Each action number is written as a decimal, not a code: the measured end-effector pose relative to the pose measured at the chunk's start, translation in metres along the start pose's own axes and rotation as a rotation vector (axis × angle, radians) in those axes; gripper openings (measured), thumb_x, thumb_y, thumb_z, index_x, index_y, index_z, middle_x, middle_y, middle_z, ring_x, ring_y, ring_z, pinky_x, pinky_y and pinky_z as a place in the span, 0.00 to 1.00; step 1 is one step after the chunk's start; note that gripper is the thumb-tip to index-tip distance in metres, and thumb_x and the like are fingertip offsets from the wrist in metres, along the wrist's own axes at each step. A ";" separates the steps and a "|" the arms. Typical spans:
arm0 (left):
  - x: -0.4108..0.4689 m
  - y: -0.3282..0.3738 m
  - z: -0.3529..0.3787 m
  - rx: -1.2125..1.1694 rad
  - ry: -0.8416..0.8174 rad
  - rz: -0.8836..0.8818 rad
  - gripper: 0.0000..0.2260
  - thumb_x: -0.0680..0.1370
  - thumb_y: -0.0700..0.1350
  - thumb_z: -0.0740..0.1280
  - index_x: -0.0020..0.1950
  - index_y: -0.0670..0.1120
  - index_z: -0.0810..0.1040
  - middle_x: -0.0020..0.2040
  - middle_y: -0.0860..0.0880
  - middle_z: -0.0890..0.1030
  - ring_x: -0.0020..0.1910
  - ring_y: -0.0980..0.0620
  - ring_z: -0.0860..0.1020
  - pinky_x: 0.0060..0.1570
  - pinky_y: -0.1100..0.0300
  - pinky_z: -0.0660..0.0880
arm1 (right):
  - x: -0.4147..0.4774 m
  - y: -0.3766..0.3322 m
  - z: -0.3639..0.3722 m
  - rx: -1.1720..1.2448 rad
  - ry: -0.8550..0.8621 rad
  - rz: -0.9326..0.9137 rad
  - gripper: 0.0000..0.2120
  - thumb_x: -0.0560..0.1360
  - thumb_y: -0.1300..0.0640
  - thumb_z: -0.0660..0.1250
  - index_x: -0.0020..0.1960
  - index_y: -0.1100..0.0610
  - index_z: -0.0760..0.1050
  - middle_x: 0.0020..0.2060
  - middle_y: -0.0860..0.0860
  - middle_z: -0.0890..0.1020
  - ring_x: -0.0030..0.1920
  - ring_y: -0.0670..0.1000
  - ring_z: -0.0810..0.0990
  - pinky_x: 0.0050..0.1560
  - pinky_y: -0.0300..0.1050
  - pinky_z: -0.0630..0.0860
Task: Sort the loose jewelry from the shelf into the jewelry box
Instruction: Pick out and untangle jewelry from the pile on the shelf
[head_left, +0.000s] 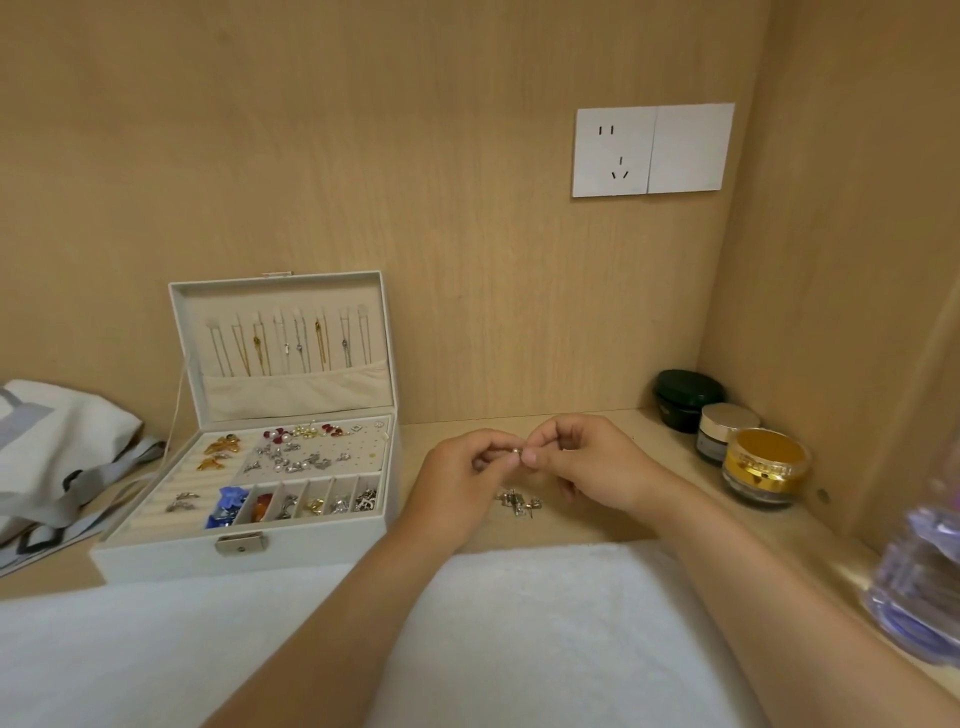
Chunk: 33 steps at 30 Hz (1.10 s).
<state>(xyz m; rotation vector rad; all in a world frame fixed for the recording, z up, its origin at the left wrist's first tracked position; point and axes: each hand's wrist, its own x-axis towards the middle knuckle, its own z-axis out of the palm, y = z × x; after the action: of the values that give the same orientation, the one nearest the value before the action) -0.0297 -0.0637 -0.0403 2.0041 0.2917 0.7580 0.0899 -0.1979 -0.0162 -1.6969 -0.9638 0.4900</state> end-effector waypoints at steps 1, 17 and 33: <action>0.000 0.002 -0.003 0.011 0.011 -0.004 0.08 0.76 0.41 0.72 0.47 0.54 0.85 0.41 0.56 0.85 0.37 0.64 0.78 0.40 0.70 0.73 | -0.001 -0.002 0.002 0.035 -0.001 -0.004 0.04 0.76 0.62 0.72 0.49 0.62 0.81 0.35 0.55 0.80 0.23 0.45 0.72 0.25 0.36 0.69; -0.011 0.044 -0.113 0.266 0.051 0.049 0.04 0.73 0.46 0.76 0.42 0.55 0.85 0.38 0.56 0.84 0.38 0.55 0.78 0.40 0.67 0.73 | 0.008 -0.076 0.058 0.143 -0.070 -0.096 0.03 0.75 0.62 0.72 0.48 0.60 0.84 0.40 0.55 0.86 0.25 0.49 0.71 0.23 0.34 0.66; -0.059 -0.019 -0.201 0.619 -0.019 0.021 0.09 0.76 0.49 0.70 0.54 0.60 0.81 0.52 0.63 0.76 0.58 0.59 0.71 0.60 0.55 0.71 | 0.039 -0.104 0.152 -0.504 -0.314 -0.258 0.05 0.72 0.56 0.76 0.43 0.46 0.85 0.39 0.43 0.85 0.37 0.40 0.80 0.42 0.37 0.78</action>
<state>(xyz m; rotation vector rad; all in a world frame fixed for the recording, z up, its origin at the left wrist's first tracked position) -0.1986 0.0573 -0.0059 2.5940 0.5448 0.7159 -0.0349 -0.0658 0.0337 -1.9294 -1.6172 0.3638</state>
